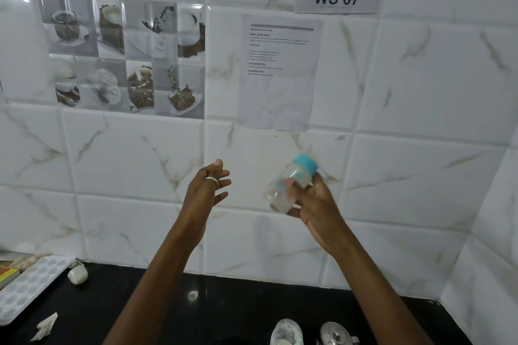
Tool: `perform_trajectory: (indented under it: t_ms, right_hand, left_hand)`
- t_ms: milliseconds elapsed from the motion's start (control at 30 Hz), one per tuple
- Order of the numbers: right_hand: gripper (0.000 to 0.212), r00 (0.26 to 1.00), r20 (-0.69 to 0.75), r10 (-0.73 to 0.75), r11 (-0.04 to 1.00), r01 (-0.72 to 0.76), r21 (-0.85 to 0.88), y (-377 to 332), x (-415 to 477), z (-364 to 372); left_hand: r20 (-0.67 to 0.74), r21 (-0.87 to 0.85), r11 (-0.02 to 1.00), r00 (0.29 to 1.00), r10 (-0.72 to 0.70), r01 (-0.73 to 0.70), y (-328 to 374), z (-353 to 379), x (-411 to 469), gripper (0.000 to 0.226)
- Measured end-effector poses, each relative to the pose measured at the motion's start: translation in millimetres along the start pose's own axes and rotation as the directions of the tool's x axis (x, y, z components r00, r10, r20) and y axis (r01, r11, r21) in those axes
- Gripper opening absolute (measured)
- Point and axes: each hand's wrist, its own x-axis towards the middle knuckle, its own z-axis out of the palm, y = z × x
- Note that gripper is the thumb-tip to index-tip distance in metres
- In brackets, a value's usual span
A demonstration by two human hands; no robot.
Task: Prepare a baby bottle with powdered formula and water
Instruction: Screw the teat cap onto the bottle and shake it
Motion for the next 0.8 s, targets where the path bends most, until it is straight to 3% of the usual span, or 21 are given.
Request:
perform_trajectory:
  t_ms: [67, 167, 200, 267, 367, 500, 533, 667, 700, 800]
  right_hand:
    - [0.06, 0.999, 0.039, 0.01, 0.999, -0.007, -0.054, -1, 0, -3]
    - [0.058, 0.99, -0.123, -0.065, 0.949, 0.099, 0.299, -9, 8, -8]
    - [0.057, 0.985, -0.156, -0.078, 0.933, 0.127, 0.336, -10, 11, -7]
    - [0.059, 0.991, -0.119, -0.058, 0.968, 0.085, 0.237, -4, 10, -2]
    - [0.066, 0.998, 0.048, 0.034, 0.999, -0.034, -0.011, 2, 4, 3]
    - [0.062, 0.989, -0.137, -0.06, 0.93, 0.105, 0.352, -6, 13, 0]
    - [0.06, 0.984, -0.164, -0.073, 0.924, 0.129, 0.359, -5, 14, 1]
    - [0.063, 0.999, 0.046, 0.022, 0.999, -0.02, -0.034, 9, 4, 11]
    - [0.064, 0.998, 0.059, 0.02, 0.999, -0.017, -0.042, 9, 4, 10]
    - [0.064, 0.994, -0.09, -0.064, 0.932, 0.092, 0.351, -3, 7, 5]
  left_hand:
    - [0.001, -0.001, 1.0, 1.0, -0.001, 0.001, 0, 1, 1, 0.038]
    - [0.004, 0.001, 1.0, 1.0, 0.005, -0.005, 1, 1, 1, 0.036]
    - [0.002, 0.003, 1.0, 1.0, 0.007, -0.007, 0, 1, 2, 0.036]
    - [-0.005, -0.001, 1.0, 1.0, 0.004, -0.004, 1, 1, 2, 0.037]
    - [-0.006, -0.005, 1.0, 1.0, -0.002, 0.002, 1, 4, 5, 0.038]
    - [0.004, 0.001, 1.0, 1.0, 0.011, -0.011, 0, 4, 4, 0.037]
    - [0.002, 0.005, 1.0, 1.0, 0.015, -0.015, 1, 3, 3, 0.037]
    - [-0.003, 0.007, 1.0, 1.0, 0.007, -0.007, 1, 5, 4, 0.035]
    - [-0.002, 0.008, 1.0, 1.0, 0.005, -0.005, 1, 5, 3, 0.034]
    - [-0.002, 0.01, 1.0, 1.0, 0.007, -0.007, 2, 2, 2, 0.035]
